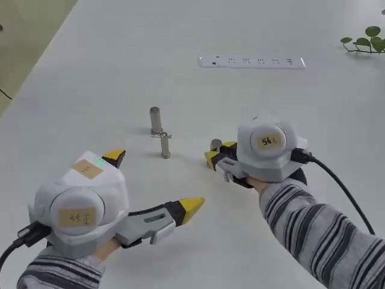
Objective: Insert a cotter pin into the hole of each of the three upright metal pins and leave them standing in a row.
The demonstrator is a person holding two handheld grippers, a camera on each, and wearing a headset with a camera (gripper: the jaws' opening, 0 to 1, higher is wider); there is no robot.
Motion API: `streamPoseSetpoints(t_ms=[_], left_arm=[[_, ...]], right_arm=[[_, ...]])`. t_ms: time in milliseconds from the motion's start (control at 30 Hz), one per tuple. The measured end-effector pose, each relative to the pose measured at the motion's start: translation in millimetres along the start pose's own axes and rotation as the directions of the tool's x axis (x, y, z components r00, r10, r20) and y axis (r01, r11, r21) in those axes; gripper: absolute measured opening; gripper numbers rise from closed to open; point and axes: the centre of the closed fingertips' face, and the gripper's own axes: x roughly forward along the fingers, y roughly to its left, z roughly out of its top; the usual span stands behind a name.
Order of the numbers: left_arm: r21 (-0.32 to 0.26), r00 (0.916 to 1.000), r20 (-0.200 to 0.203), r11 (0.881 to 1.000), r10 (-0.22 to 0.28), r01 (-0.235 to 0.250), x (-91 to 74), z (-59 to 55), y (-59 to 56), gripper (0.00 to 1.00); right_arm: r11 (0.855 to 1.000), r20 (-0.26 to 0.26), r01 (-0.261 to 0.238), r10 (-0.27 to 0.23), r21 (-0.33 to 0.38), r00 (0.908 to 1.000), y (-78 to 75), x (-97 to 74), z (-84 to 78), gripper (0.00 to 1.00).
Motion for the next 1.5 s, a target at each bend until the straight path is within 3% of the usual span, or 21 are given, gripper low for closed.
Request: streamPoseSetpoints(t_ms=[167, 267, 433, 767, 967, 1133, 1267, 1500], left_arm=[[0.0, 1.0, -0.005, 1.0, 0.0, 0.0, 0.3, -1.0, -0.3, 0.93], [0.001, 1.0, -0.007, 1.0, 0.0, 0.001, 0.2, -1.7, -0.7, 0.93], [-0.002, 1.0, -0.005, 1.0, 0.001, -0.001, -0.3, -1.6, -0.8, 0.94], [-0.005, 0.9999, -0.01, 1.0, 0.012, -0.012, -0.4, -1.7, 1.3, 0.94], [-0.005, 0.9998, -0.015, 1.0, 0.013, -0.013, -0.4, -2.7, 1.5, 0.94], [-0.006, 0.9997, -0.018, 1.0, 0.017, -0.017, -0.2, -3.2, 1.7, 0.93], [-0.011, 0.9997, -0.015, 1.0, 0.017, -0.017, -0.5, -2.8, 1.8, 0.93], [-0.019, 0.9995, -0.023, 1.0, 0.02, -0.02, -0.4, -6.9, 2.8, 0.93]], right_arm=[[1.0, -0.018, -0.008, 0.007, -0.029, 0.9998, 0.2, 0.1, -2.8, 0.1], [1.0, -0.025, -0.007, 0.006, -0.025, 0.9997, -1.6, -0.6, -7.3, 0.17], [0.998, -0.026, -0.047, 0.046, -0.041, 0.9986, -0.8, -6.8, -9.2, 0.23], [0.992, -0.108, -0.086, 0.076, -0.091, 0.9913, -27.1, -22.0, -16.7, 0.26], [0.978, -0.196, -0.15, 0.121, -0.145, 0.9732, -46.4, -28.7, -17.2, 0.26], [0.973, -0.232, -0.19, 0.156, -0.133, 0.9602, -58.4, -30.5, -12.2, 0.26], [0.969, -0.269, -0.21, 0.17, -0.128, 0.9482, -67.4, -28.5, -12.6, 0.26], [0.952, -0.36, -0.236, 0.155, -0.194, 0.9201, -83.3, -23.4, -19.3, 0.24]])
